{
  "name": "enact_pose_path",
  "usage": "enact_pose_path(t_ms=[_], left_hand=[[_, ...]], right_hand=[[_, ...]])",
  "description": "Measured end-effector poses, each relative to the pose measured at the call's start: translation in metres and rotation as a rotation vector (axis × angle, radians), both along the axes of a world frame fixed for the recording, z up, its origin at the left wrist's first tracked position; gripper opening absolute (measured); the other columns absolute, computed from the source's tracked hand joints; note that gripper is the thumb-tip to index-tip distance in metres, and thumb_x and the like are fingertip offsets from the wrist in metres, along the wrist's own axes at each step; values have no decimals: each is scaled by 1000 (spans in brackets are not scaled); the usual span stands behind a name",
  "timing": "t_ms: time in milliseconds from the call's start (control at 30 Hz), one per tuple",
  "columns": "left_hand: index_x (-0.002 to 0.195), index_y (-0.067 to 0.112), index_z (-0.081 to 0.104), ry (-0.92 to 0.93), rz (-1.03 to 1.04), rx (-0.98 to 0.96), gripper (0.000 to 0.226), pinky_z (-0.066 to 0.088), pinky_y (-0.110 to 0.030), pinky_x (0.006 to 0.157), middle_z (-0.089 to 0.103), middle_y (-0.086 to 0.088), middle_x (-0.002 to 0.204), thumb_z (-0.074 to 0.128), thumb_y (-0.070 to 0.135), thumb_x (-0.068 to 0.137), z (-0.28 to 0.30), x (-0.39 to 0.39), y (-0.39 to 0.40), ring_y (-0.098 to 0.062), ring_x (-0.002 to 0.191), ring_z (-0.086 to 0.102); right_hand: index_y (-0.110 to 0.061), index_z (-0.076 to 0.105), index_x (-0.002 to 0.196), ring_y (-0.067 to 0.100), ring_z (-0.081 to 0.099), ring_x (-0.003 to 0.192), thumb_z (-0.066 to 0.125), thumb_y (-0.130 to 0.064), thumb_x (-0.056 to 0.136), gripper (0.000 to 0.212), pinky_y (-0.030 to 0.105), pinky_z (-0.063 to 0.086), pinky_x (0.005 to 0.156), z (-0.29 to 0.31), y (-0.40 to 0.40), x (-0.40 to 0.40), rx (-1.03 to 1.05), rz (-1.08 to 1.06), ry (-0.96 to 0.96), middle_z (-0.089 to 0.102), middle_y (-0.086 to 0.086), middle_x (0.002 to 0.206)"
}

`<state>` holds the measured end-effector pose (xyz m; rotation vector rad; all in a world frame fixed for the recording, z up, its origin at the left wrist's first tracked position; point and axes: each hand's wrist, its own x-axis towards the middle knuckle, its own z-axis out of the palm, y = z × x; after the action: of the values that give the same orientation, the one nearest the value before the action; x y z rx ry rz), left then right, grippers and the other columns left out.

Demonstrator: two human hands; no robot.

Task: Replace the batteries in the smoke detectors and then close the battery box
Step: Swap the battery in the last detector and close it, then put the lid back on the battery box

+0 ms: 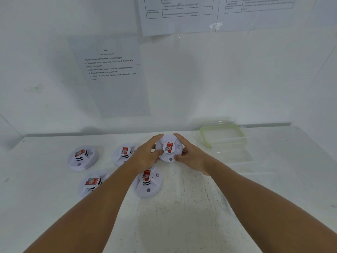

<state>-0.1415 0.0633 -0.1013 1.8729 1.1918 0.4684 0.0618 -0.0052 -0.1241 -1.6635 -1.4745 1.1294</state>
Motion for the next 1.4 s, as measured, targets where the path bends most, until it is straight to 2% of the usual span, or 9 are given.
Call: enact_pose_path(t_ms=[200, 300, 434, 667, 834, 1100, 1234, 1301, 1401], left_hand=[[154, 35, 42, 81, -7, 66, 61, 49, -30, 95, 64, -2, 130, 67, 26, 99, 3, -2, 7, -17, 105, 64], [146, 26, 56, 156, 10, 161, 55, 46, -27, 93, 68, -1, 127, 73, 28, 94, 5, -2, 13, -16, 106, 64], [131, 20, 71, 184, 7, 147, 39, 46, -30, 95, 73, 0, 120, 74, 29, 94, 2, 3, 12, -15, 106, 63], [134, 21, 67, 228, -31, 187, 41, 43, -28, 93, 69, 0, 120, 71, 32, 95, -1, 0, 16, -17, 108, 62], [127, 23, 66, 160, 14, 314, 30, 45, -23, 78, 65, 0, 111, 68, 24, 97, 4, 10, 13, -17, 97, 62], [113, 20, 67, 101, 36, 345, 14, 43, -19, 53, 66, 6, 89, 63, 23, 100, 42, 96, -7, -7, 58, 58], [122, 16, 66, 224, 81, 302, 24, 51, -27, 76, 69, -6, 115, 64, 27, 100, 48, 149, -11, -19, 87, 65], [127, 14, 63, 328, 113, 294, 34, 51, -35, 96, 67, -9, 126, 62, 35, 101, 45, 171, -9, -27, 112, 64], [132, 7, 59, 465, 160, 262, 47, 47, -39, 103, 64, -13, 134, 57, 44, 102, 37, 193, -4, -31, 125, 59]], right_hand=[[-47, 21, 158, 15, 63, 111, 66, -18, 96, 82, 27, 52, 92, 6, 2, -5, -25, -40, -59, 61, -6, 129], [-39, 22, 160, 25, 57, 123, 71, -38, 87, 88, 42, 50, 105, 5, 8, -8, -57, -76, -162, 48, 4, 143], [-31, 42, 153, 26, 57, 117, 58, -70, 60, 102, 40, 53, 97, -9, 13, -3, -103, -109, -224, 51, 10, 141], [-25, 29, 160, 35, 47, 134, 60, -52, 87, 84, 49, 45, 109, 9, 3, -15, -111, -141, -346, 39, 12, 153], [-25, 48, 149, 15, 56, 104, 60, -37, 100, 52, 27, 45, 92, 38, -15, -14, 102, -209, -407, 56, 5, 131], [-27, 70, 120, 8, 58, 91, 61, -34, 98, 25, 28, 50, 87, 96, -33, 70, 290, -316, -494, 65, -16, 95], [-33, 68, 118, 12, 62, 104, 61, -40, 96, 24, 30, 48, 87, 96, -33, 151, 174, -404, -552, 63, -17, 97], [-31, 65, 124, 15, 60, 116, 61, -42, 96, 31, 31, 45, 91, 90, -31, 189, 91, -420, -584, 66, -12, 113], [-25, 59, 134, 20, 56, 124, 61, -45, 96, 43, 33, 45, 96, 79, -29, 230, -29, -397, -579, 62, -4, 132]])
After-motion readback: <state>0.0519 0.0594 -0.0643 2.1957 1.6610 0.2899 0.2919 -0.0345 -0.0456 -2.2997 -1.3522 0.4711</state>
